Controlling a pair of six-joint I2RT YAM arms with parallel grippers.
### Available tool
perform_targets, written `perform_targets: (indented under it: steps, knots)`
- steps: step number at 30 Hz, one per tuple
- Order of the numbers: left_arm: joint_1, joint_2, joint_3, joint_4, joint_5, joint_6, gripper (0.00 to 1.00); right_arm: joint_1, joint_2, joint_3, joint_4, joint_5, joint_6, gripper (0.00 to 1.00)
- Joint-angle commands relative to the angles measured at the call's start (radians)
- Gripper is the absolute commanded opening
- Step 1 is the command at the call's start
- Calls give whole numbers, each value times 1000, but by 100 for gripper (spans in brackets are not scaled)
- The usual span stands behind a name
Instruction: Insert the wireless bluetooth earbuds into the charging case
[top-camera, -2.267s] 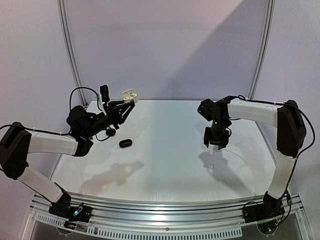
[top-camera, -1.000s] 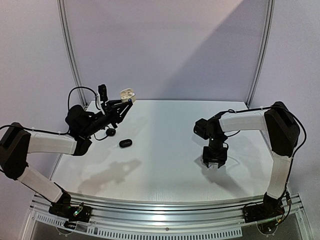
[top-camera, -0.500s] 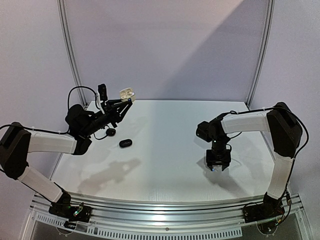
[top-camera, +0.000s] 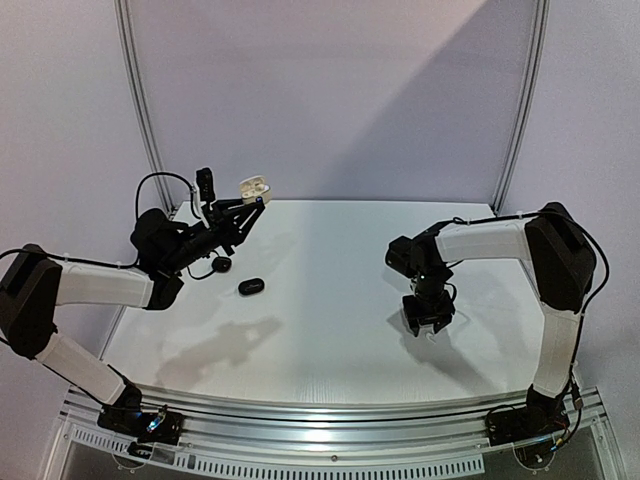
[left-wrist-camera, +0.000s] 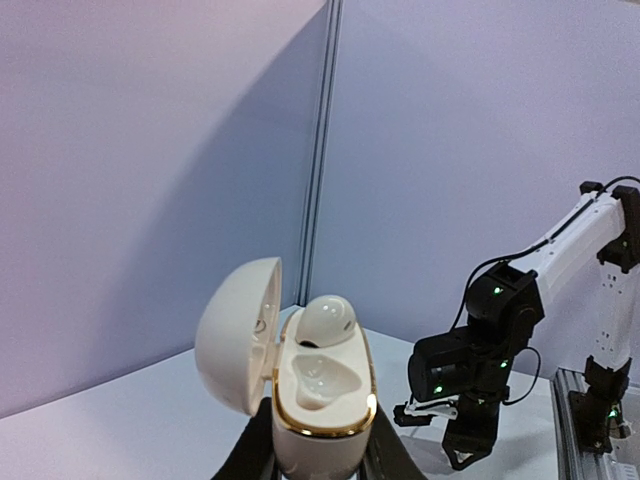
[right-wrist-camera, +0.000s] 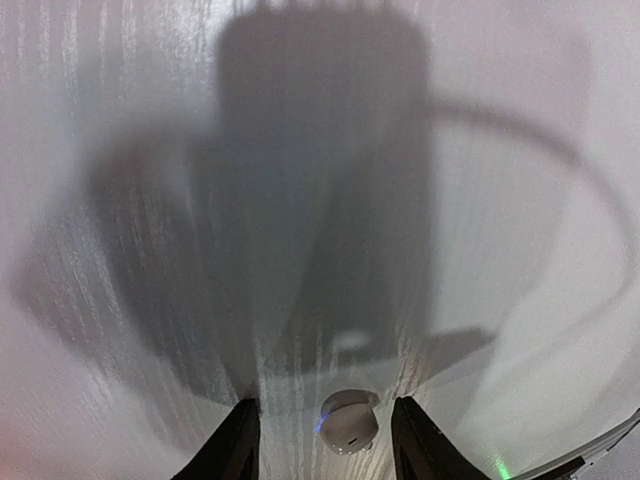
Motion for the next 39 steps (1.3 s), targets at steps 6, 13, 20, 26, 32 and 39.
perform_targets:
  steps: [6,13,20,26,32,39]
  knots:
    - [11,-10,-2,-13,11,5,0,-8,-4,-55,33,-38,-53,34]
    - [12,-11,-2,-15,18,4,0,-27,-40,-104,106,-119,-43,26]
    - [12,-14,-4,-19,23,5,0,-35,-35,-119,121,-120,-48,21]
    - [12,-16,-4,-26,23,10,0,-39,-36,-78,122,-124,-63,9]
    - [12,-17,-6,-24,3,20,0,-38,-64,127,93,-95,-116,6]
    - [12,-3,25,-21,-65,62,0,-1,-96,533,214,-94,-170,4]
